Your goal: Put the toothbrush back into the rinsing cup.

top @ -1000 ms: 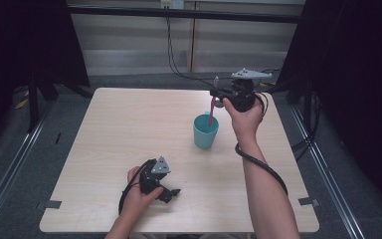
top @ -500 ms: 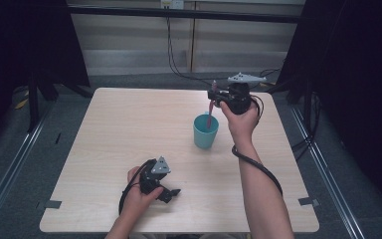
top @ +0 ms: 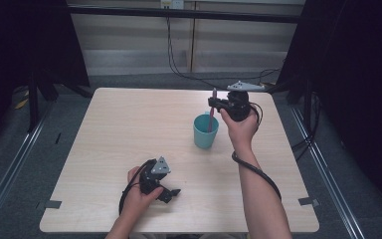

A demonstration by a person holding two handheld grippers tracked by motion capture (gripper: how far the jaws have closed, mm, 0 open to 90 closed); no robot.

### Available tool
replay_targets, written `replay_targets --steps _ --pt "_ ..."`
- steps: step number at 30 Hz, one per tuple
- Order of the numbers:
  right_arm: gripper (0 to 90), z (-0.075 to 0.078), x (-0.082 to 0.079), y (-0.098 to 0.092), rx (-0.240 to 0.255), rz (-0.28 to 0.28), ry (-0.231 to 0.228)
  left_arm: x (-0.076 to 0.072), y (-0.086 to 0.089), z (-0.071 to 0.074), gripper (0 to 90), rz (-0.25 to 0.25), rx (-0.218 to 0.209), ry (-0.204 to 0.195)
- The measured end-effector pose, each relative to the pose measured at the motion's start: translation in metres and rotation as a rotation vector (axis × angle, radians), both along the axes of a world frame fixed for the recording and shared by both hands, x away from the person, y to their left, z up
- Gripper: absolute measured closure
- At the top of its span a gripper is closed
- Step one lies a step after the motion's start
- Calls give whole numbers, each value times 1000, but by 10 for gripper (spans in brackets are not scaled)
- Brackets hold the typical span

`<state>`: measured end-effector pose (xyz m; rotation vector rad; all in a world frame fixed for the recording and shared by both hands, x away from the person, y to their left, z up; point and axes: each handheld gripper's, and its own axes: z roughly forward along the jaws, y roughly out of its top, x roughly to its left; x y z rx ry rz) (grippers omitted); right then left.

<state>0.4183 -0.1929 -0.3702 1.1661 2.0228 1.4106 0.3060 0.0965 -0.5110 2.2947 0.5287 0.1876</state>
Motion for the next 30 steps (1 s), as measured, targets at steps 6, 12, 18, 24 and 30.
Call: replay_targets --steps 6,12,18,24,30 --pt "850 -8 -3 -4 1 -11 3 0 0 0 27 0 0 0" --pt "850 -16 -3 -6 3 -16 8 0 0 0 30 -2 1 1" --pt "850 -21 -4 -8 0 -22 6 0 0 0 30 -3 1 0" --pt "849 -27 -5 -9 0 -30 13 -1 0 0 34 -1 0 -1" --pt "846 -31 -6 -13 13 -41 12 -1 0 0 35 0 1 -3"
